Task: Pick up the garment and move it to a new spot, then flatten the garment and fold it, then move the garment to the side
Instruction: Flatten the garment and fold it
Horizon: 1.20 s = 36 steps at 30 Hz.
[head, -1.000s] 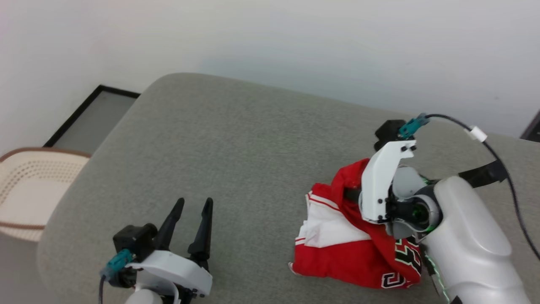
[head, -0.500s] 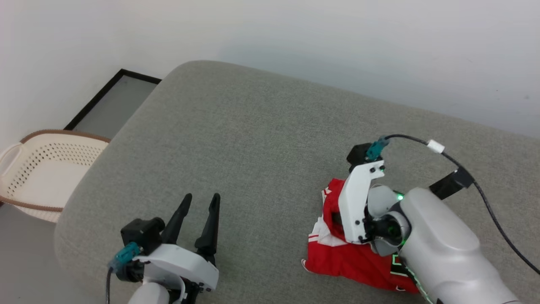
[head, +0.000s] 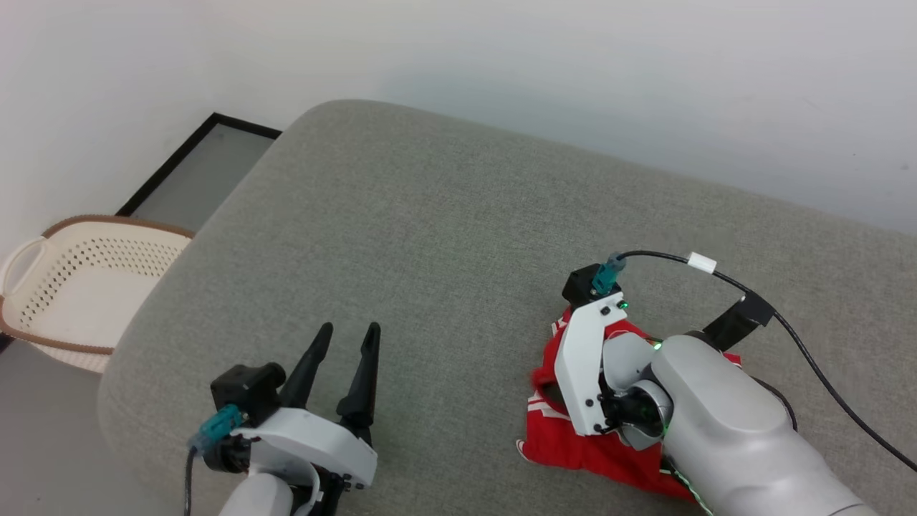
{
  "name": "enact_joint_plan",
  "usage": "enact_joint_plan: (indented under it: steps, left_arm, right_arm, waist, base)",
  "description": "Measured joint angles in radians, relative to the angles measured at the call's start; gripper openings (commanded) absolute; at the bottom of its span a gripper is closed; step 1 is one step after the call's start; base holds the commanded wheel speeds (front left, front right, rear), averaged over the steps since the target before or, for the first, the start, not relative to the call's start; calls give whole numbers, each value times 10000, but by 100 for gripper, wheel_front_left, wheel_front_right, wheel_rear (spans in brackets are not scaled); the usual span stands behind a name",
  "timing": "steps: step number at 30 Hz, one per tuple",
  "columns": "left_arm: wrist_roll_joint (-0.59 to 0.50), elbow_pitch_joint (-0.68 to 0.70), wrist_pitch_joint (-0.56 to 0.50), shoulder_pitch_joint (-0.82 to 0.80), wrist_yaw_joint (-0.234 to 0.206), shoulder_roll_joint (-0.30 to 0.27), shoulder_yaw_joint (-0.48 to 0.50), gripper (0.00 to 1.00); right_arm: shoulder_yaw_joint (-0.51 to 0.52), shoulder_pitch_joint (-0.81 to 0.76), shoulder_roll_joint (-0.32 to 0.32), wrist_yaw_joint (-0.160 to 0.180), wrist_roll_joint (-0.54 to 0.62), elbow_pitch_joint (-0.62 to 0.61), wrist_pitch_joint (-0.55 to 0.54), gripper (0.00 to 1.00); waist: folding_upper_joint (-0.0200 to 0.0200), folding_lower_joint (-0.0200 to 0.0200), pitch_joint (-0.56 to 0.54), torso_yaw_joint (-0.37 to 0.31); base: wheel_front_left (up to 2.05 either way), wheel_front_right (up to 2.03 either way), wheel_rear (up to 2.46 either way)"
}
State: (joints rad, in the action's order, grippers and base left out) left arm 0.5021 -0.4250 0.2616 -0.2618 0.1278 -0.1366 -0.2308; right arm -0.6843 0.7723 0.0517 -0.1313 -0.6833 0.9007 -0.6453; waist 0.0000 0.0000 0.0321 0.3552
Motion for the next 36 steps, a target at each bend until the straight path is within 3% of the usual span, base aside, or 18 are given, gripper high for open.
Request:
enact_joint_plan:
  steps: [10, 17, 22, 30, 36]
  left_arm:
    - [71, 0, 15, 160, 2, -224, 81, 100]
    - [75, 107, 17, 516, 2, -472, 211, 100]
    - [63, 199, 17, 661, 2, -514, 314, 100]
    - [-52, 295, 17, 961, 2, -564, 420, 100]
    - [-107, 376, 17, 1054, -6, -621, 499, 100]
  right_arm:
    - [-685, 436, 0, 0, -844, -109, -224, 100]
    - [-1041, 638, -8, 0, -2428, -968, -46, 100]
    - [-1338, 848, -8, 0, -2882, -1275, 125, 100]
    - [-1377, 982, -8, 0, -3440, -1998, 978, 100]
    - [-871, 918, 92, 0, -2788, -2512, 2316, 100]
  waist:
    - [0, 0, -256, -130]
    - [0, 0, -511, -483]
    - [0, 0, -616, -735]
    - [0, 0, -790, -1327]
    - [0, 0, -802, -1833]
  base:
    - [0, 0, 0]
    - [0, 0, 0]
    - [0, 0, 0]
    - [0, 0, 0]
    - [0, 0, 0]
